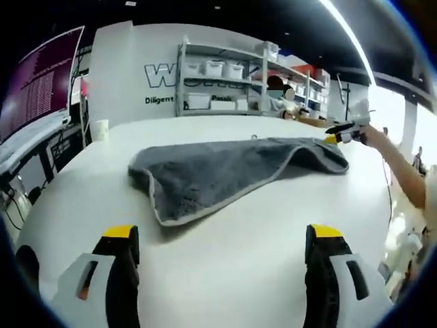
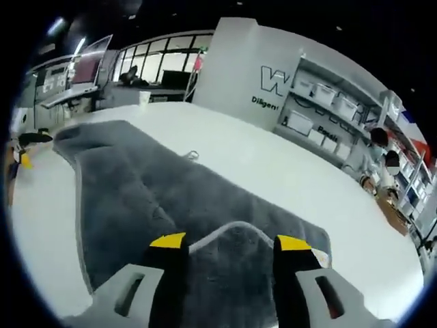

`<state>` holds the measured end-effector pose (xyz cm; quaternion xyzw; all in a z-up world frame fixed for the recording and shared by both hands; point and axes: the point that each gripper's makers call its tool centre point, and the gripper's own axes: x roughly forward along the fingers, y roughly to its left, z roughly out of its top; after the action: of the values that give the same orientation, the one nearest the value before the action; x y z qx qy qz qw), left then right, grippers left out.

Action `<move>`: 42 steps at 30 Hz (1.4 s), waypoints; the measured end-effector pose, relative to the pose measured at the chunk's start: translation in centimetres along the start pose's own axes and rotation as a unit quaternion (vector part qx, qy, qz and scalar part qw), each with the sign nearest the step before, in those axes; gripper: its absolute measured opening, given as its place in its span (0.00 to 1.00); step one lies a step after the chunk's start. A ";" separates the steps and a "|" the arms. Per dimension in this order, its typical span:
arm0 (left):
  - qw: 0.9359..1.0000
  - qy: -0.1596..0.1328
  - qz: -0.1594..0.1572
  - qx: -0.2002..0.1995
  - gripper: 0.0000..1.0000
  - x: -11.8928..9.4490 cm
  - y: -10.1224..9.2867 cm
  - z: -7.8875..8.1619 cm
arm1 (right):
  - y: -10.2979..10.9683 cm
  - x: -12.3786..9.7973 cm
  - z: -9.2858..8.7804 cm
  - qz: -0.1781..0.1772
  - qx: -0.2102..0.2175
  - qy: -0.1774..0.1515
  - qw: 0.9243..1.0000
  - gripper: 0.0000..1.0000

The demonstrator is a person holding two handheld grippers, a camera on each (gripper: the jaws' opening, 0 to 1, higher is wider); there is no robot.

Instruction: Open the folded towel by lifting each exposed corner and separating the folded layers until the towel lies flat within the target outline without major curled edges

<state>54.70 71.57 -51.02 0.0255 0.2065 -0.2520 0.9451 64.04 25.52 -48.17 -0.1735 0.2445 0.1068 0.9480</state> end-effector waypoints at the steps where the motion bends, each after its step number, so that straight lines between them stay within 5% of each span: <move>1: 1.000 0.000 -0.002 -0.001 1.00 0.0 -0.1 0.0 | 0.0 0.6 0.0 0.001 -0.001 0.003 1.000 0.42; 9: 1.000 0.005 0.011 -0.019 0.97 -0.5 0.8 -0.8 | -0.1 3.5 -0.7 0.009 0.002 0.020 1.000 0.22; 15: 0.999 0.007 0.021 -0.029 0.96 -0.9 1.3 -1.1 | -0.1 4.9 -2.7 0.008 0.000 0.058 0.998 0.18; 28: 0.999 0.013 0.021 -0.033 0.93 -1.0 1.1 -1.2 | 0.8 4.8 -3.1 0.035 0.044 0.028 0.998 0.00; 42: 0.999 0.015 0.030 -0.032 0.93 -1.8 1.1 -1.1 | -0.4 2.4 -2.3 0.007 0.042 -0.013 0.999 0.00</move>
<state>53.46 73.56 -51.37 0.0051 0.2276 -0.2168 0.9493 65.23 24.53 -51.17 -0.1307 0.2373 0.1053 0.9568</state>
